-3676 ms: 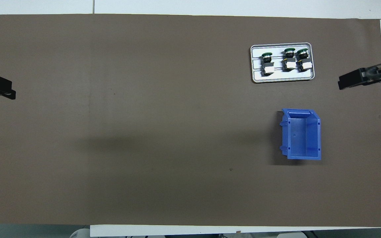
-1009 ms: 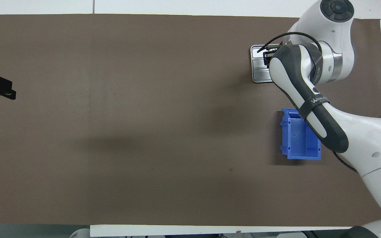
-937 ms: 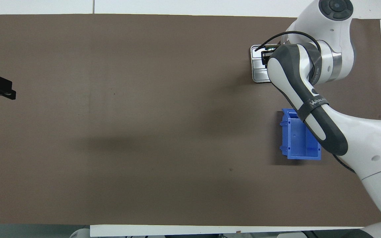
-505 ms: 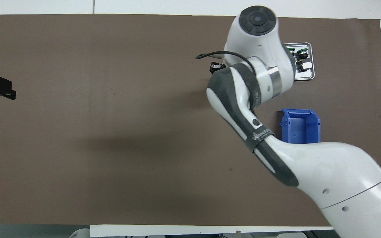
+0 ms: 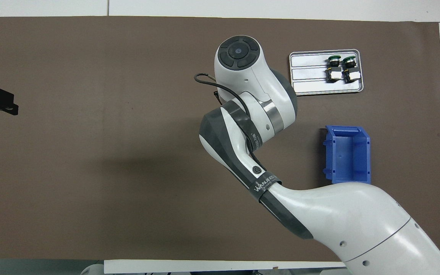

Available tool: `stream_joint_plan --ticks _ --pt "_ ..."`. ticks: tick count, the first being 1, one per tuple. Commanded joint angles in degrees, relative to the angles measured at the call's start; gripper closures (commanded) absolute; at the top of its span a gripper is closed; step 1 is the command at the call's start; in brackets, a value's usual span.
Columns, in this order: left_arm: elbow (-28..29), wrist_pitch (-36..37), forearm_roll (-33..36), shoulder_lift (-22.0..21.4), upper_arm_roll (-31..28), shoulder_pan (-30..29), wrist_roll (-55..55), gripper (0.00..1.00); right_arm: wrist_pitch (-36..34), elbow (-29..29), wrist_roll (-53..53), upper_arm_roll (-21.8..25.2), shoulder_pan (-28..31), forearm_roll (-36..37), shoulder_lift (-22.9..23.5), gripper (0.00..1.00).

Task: Place and press button with both arms
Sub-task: 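Carry the green button with the right gripper to the table center and set it down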

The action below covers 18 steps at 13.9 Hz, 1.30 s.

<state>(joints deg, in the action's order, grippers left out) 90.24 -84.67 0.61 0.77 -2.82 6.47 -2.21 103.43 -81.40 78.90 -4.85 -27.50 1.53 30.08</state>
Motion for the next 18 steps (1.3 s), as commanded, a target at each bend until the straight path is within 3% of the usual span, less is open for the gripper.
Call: stream_joint_plan --ticks 1,4,6,15,16,18 --pt "1.34 -0.40 0.18 -1.30 -0.17 0.21 0.02 0.00 4.39 -1.48 17.89 -0.69 -2.46 -0.47 1.20 0.98" --pt "1.26 -0.40 0.18 -1.30 -0.17 0.30 0.10 0.00 10.20 -2.79 30.93 -0.69 -2.11 -4.93 2.17 0.96" --pt "1.34 -0.23 0.18 -1.30 -0.17 0.30 -0.07 0.00 15.02 -6.73 36.21 -0.78 -2.73 -5.57 1.48 0.94" --pt "1.34 -0.05 0.18 -1.30 -0.17 0.39 -0.07 0.00 24.53 -16.94 44.93 -0.78 -4.31 -5.48 -1.34 0.86" --pt "1.34 -0.05 0.18 -1.30 -0.17 0.39 -0.07 0.00 24.54 -17.21 44.94 -0.78 -4.14 -5.48 -1.60 0.78" --pt "1.34 0.04 0.18 -1.30 -0.17 0.39 -0.07 0.00 25.59 -17.91 44.24 -0.78 -4.22 -5.31 -1.69 0.38"
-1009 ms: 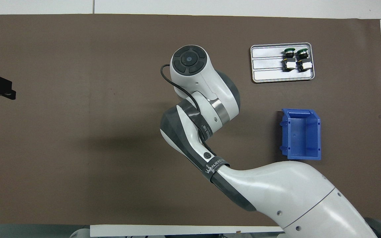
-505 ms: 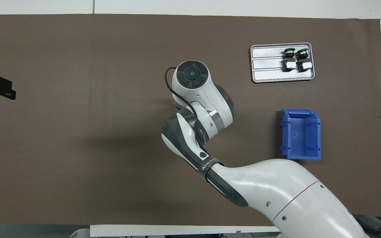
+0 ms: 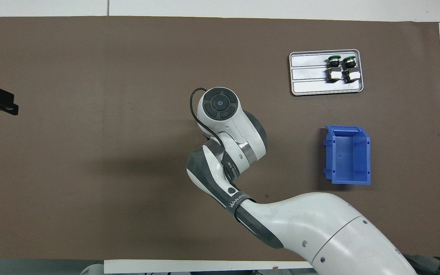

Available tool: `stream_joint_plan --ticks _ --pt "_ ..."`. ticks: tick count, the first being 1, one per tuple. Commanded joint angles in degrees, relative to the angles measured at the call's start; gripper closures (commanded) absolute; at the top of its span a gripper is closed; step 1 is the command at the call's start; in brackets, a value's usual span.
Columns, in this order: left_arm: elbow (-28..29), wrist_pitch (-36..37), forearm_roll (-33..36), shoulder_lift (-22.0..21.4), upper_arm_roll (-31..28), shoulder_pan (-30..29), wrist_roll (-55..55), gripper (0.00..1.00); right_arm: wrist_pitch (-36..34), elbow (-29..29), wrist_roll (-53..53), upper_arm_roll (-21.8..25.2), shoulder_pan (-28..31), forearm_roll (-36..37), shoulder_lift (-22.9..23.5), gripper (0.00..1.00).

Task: Place and press button with both arms
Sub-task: 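Carry the green button with the right gripper to the table center and set it down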

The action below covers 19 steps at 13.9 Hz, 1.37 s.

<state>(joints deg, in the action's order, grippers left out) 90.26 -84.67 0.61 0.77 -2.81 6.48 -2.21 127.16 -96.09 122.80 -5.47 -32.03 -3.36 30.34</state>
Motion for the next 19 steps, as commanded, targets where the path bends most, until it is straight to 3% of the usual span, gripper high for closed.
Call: stream_joint_plan --ticks 1,2,5,8,15,19 --pt "1.33 0.03 0.18 -1.30 -0.18 0.37 -0.07 0.00 1.51 -2.71 0.25 -0.15 0.12 -0.07 -1.95 0.14" --pt "1.33 0.03 0.18 -1.30 -0.18 0.29 -0.07 0.00 0.47 -1.22 0.07 -0.07 0.21 0.02 -1.77 0.01" --pt "1.33 0.12 0.18 -1.30 -0.18 0.37 -0.07 0.00 -6.12 5.63 -0.11 0.11 1.08 0.20 -2.21 0.01" --pt "1.33 -0.14 0.18 -1.30 -0.18 0.29 -0.16 0.00 -7.71 5.12 -2.11 0.29 3.71 0.63 -7.73 0.01" --pt "1.68 -0.76 0.18 -1.30 -0.09 0.55 -5.07 0.00 -22.46 5.21 -30.38 0.20 17.15 0.72 -19.77 0.01" --pt "3.26 -2.52 0.18 -1.48 0.26 2.65 -12.18 0.00 -31.52 5.21 -51.90 0.37 24.89 0.64 -26.80 0.01"
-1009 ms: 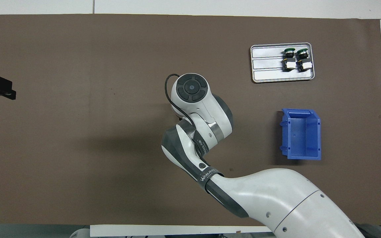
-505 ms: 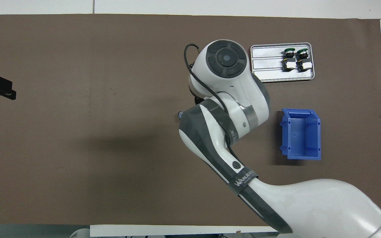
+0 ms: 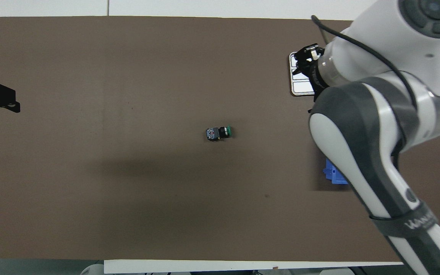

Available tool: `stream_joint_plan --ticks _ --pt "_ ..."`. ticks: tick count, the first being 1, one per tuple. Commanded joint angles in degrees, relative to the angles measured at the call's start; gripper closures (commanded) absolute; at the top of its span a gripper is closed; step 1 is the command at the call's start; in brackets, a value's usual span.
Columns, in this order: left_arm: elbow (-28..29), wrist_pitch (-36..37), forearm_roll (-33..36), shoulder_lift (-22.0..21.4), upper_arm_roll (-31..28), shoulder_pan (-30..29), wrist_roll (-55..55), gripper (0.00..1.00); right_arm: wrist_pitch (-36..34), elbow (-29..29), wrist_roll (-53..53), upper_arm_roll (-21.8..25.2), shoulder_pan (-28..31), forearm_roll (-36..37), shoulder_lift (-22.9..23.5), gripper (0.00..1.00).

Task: Place and press button with both arms
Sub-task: 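Withdraw the right gripper while the left gripper reaches toward the button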

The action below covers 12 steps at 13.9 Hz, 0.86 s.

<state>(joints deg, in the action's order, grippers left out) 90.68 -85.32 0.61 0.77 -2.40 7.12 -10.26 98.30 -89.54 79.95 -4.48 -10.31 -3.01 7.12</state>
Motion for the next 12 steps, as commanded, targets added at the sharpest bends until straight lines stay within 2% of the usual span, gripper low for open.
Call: stream_joint_plan --ticks 1,6,8,12 --pt "3.10 -2.21 0.18 -1.12 -0.06 3.15 -8.50 0.00 -4.59 -1.34 -15.37 -0.62 5.11 0.29 -5.00 0.01" --pt "4.86 -4.15 -0.08 -0.33 0.03 10.10 -24.78 0.00 -12.95 -1.34 -46.14 -0.44 15.48 0.46 -10.01 0.01" --pt "5.82 -5.28 -0.34 0.55 0.03 13.08 -33.73 0.00 -15.32 -1.43 -55.82 -0.44 16.46 1.25 -11.16 0.01" --pt "6.00 -6.60 -1.57 3.53 0.03 18.97 -47.89 0.00 -15.16 -1.78 -71.83 -0.53 16.55 2.66 -11.16 0.01"
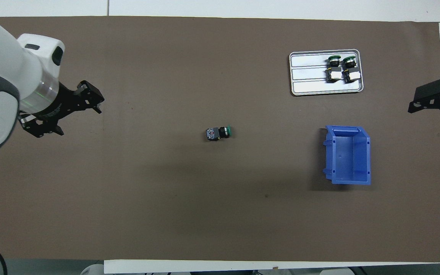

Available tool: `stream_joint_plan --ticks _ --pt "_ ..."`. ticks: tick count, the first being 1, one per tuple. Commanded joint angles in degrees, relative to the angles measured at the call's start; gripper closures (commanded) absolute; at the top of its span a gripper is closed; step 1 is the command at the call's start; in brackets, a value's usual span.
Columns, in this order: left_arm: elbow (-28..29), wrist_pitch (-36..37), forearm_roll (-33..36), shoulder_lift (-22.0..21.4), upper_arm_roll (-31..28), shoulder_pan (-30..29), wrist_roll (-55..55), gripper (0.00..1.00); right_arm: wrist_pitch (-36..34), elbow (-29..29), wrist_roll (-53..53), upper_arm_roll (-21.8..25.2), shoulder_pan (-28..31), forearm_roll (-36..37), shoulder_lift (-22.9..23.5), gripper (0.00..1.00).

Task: Place and press button with both arms
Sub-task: 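Withdraw the right gripper while the left gripper reaches toward the button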

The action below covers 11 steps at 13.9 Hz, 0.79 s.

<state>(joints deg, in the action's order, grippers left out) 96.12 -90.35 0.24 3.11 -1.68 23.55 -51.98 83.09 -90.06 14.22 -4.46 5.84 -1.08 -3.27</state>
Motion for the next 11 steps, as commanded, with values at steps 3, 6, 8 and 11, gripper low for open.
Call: stream_joint_plan --ticks 3,6,8,11 --pt "0.30 -3.87 -2.96 2.85 -0.70 5.27 -14.70 0.00 -0.38 -1.35 -7.44 -0.47 0.40 1.16 -0.33 0.01" --pt "0.30 -8.25 -4.99 5.05 -0.70 8.07 -26.38 0.00 -1.25 -0.82 -8.06 4.00 -4.51 1.60 0.11 0.01" --pt "0.21 -10.98 -5.16 6.64 -0.70 10.01 -30.97 0.01 -1.26 -0.73 -8.15 4.72 -5.14 1.52 0.55 0.01" --pt "0.21 -14.49 -6.92 8.92 -0.70 13.26 -37.38 0.02 -1.87 -1.08 -10.00 5.07 -5.23 1.52 0.55 0.01"
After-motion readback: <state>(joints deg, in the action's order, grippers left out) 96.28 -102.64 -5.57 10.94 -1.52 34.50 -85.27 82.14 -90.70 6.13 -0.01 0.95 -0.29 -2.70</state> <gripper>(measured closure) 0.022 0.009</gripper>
